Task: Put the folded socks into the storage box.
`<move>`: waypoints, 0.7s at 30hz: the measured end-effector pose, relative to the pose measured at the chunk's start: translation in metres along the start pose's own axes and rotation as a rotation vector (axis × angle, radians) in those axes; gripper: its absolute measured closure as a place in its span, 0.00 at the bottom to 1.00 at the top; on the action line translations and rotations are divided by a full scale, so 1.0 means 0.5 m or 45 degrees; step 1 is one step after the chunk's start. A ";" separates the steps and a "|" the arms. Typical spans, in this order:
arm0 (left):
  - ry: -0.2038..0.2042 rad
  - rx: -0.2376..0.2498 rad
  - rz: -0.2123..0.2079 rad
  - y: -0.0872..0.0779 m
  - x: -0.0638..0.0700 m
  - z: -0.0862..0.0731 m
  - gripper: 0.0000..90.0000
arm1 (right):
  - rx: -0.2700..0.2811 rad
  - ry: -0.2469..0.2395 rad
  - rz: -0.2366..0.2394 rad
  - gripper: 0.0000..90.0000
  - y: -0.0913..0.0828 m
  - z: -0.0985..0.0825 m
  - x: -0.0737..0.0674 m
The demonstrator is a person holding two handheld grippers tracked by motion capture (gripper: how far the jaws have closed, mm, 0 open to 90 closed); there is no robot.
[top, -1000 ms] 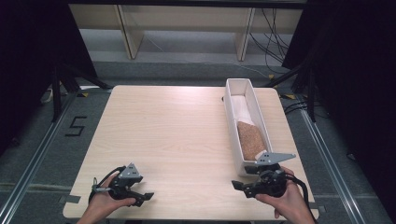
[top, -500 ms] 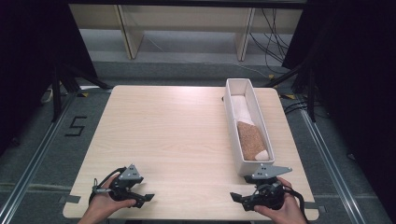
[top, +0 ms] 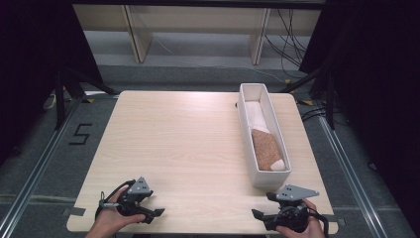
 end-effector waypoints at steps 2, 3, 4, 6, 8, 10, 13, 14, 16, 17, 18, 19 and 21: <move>0.002 -0.004 0.004 -0.001 0.000 0.000 0.25 | 0.002 0.004 -0.014 0.25 -0.003 -0.011 0.004; 0.005 -0.002 -0.005 -0.001 0.001 -0.001 0.25 | 0.002 0.018 -0.009 0.25 -0.004 -0.016 0.004; -0.002 0.007 -0.002 -0.001 0.002 -0.001 0.25 | 0.009 -0.002 -0.034 0.25 -0.006 -0.021 0.009; -0.001 0.004 0.005 -0.001 0.003 -0.002 0.25 | 0.004 0.041 -0.026 0.25 -0.008 -0.033 0.009; 0.000 0.005 0.002 -0.002 0.005 -0.003 0.25 | 0.007 0.044 -0.031 0.25 -0.011 -0.044 0.012; 0.010 -0.003 0.013 -0.002 0.005 -0.004 0.25 | 0.007 0.033 -0.045 0.25 -0.016 -0.052 0.016; 0.007 0.006 0.018 -0.001 0.006 -0.005 0.25 | 0.022 0.071 -0.036 0.26 -0.020 -0.061 0.013; 0.005 0.010 0.019 -0.002 0.007 -0.005 0.25 | 0.013 0.064 -0.047 0.26 -0.024 -0.063 0.014; 0.000 0.011 0.026 -0.003 0.007 -0.006 0.25 | 0.024 0.073 -0.052 0.26 -0.027 -0.065 0.012; 0.005 -0.001 0.027 -0.004 0.006 -0.006 0.25 | 0.035 0.051 -0.059 0.26 -0.029 -0.065 0.015; 0.010 0.005 0.025 -0.004 0.008 -0.007 0.25 | 0.044 0.041 -0.064 0.26 -0.029 -0.065 0.016; 0.009 0.004 0.025 -0.004 0.008 -0.007 0.25 | 0.048 0.043 -0.063 0.26 -0.030 -0.065 0.016; 0.007 0.011 0.038 -0.002 0.008 -0.008 0.25 | 0.051 0.072 -0.062 0.26 -0.031 -0.066 0.014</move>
Point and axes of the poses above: each handheld gripper's, and its own axes: y roughly forward along the jaws, z roughly out of its top, x roughly to its right, the point moved 2 cm from there along y, roughly forward along the jaws, and after that the axes turned 4 degrees about z, right-handed, at the moved point
